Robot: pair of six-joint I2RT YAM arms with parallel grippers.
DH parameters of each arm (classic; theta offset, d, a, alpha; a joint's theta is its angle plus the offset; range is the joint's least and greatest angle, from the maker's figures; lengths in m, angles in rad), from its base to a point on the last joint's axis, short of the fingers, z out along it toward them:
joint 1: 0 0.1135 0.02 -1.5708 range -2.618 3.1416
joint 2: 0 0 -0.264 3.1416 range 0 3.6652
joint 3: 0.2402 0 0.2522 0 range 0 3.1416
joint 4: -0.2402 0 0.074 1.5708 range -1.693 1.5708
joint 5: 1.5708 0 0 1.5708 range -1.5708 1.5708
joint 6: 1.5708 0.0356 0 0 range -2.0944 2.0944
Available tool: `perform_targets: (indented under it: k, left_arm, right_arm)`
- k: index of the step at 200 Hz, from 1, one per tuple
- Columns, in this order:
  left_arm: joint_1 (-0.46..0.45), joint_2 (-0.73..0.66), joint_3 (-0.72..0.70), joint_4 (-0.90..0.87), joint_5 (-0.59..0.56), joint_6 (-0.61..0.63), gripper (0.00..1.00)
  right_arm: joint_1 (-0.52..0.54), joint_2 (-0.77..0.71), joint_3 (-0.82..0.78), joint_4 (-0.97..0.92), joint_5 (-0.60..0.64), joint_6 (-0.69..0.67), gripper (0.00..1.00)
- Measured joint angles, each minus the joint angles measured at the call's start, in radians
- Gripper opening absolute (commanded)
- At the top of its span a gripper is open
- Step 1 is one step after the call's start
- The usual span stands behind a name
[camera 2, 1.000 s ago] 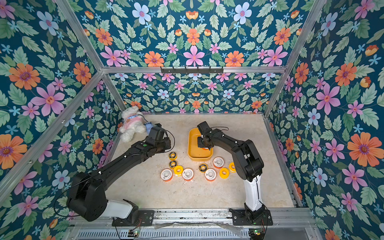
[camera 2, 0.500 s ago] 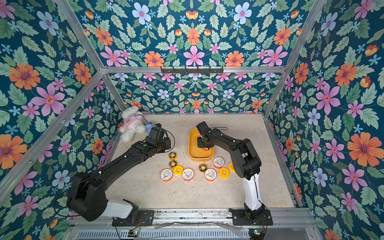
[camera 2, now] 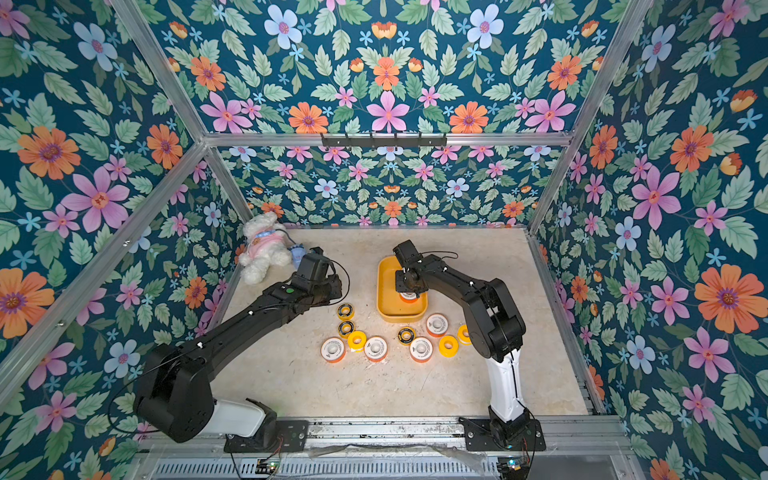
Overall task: Put the sealing tape into the storage box
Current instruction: Place the sealing tape in the storage box, then pick up the sealing tape at the center of the board.
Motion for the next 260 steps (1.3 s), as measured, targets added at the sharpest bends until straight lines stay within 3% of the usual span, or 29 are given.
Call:
perform_targets:
  k: [49,107,260]
  left_arm:
    - [0.000,-0.031,-0.054,-0.002,0.009,-0.001,0.45]
    - [-0.001,-0.095,-0.204,-0.034,0.080,-0.062,0.50]
    - [-0.042,-0.212,-0.447,-0.141,0.138,-0.206,0.48]
  right_arm:
    - [-0.024,-0.118,-0.068,0.037,-0.011,0.029,0.46]
    - [-0.169,-0.305,-0.299,0.202,-0.132,0.110,0.46]
    - [-0.188,-0.301,-0.369,0.261,-0.175,0.132,0.47]
